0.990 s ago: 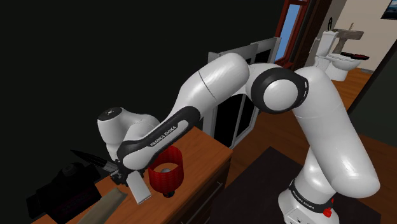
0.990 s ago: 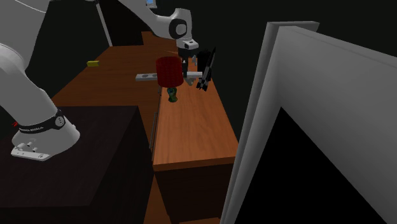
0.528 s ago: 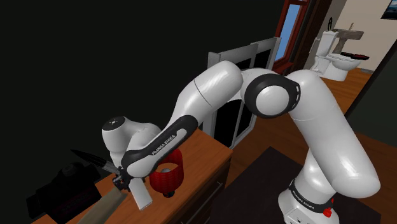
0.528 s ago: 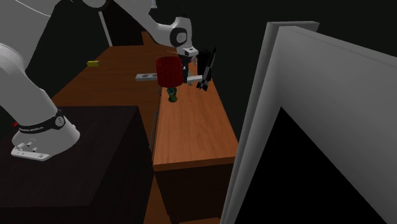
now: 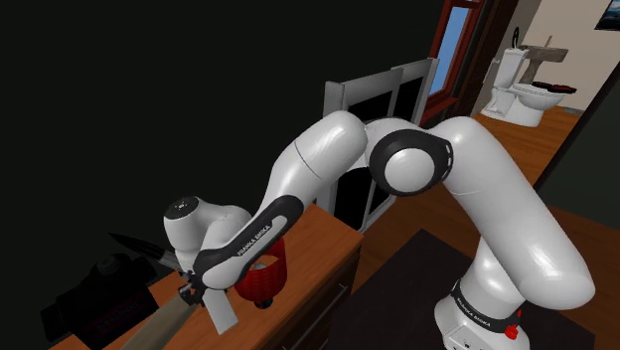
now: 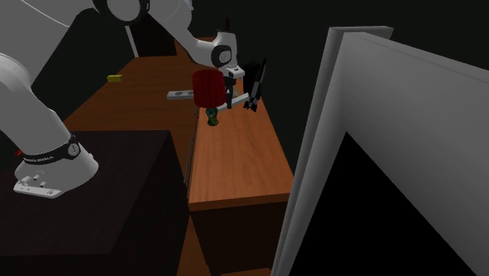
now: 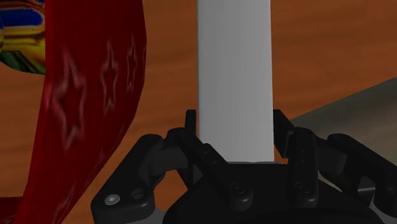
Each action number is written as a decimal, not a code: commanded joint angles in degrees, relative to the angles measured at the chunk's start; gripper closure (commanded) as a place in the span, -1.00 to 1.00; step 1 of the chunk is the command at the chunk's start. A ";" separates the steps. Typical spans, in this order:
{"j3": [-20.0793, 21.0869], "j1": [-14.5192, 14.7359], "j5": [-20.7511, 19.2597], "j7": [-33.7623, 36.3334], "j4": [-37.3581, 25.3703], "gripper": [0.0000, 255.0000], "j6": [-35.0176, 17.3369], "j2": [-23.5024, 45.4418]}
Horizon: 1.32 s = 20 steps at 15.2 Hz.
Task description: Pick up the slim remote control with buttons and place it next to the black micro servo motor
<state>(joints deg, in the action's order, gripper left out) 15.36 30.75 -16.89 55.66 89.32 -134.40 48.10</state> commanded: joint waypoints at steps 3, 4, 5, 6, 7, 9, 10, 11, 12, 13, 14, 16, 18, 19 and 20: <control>-0.49 0.35 -0.47 0.25 -0.26 1.00 -1.67 2.30; -0.50 0.35 -0.47 0.25 -0.27 1.00 -1.66 2.31; -0.49 0.35 -0.47 0.25 -0.28 1.00 -1.66 2.31; -0.49 0.34 -0.47 0.25 -0.28 1.00 -1.66 2.31; -0.49 0.34 -0.48 0.25 -0.28 1.00 -1.66 2.31; -0.48 0.34 -0.48 0.26 -0.28 1.00 -1.66 2.31; -0.48 0.34 -0.48 0.26 -0.28 1.00 -1.66 2.31; -0.50 0.41 -0.48 0.22 -0.74 -1.00 -1.46 2.56; -0.54 0.45 -0.50 0.25 -0.84 -1.00 -1.54 2.75; -0.53 0.35 -0.49 0.18 -0.72 -1.00 -1.52 2.62; -0.54 0.49 -0.50 0.30 -0.85 -1.00 -1.50 2.74; -0.47 0.33 -0.49 0.26 -0.28 -1.00 -1.66 2.31; 0.22 -0.15 0.14 -0.05 0.59 -1.00 0.37 -0.56; 0.56 -0.38 0.47 -0.23 0.90 -1.00 1.44 -1.94; 0.83 -0.55 0.74 -0.37 1.07 -1.00 2.31 -2.99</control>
<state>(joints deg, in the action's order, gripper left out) 15.89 30.34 -16.46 55.40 90.22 -133.17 46.23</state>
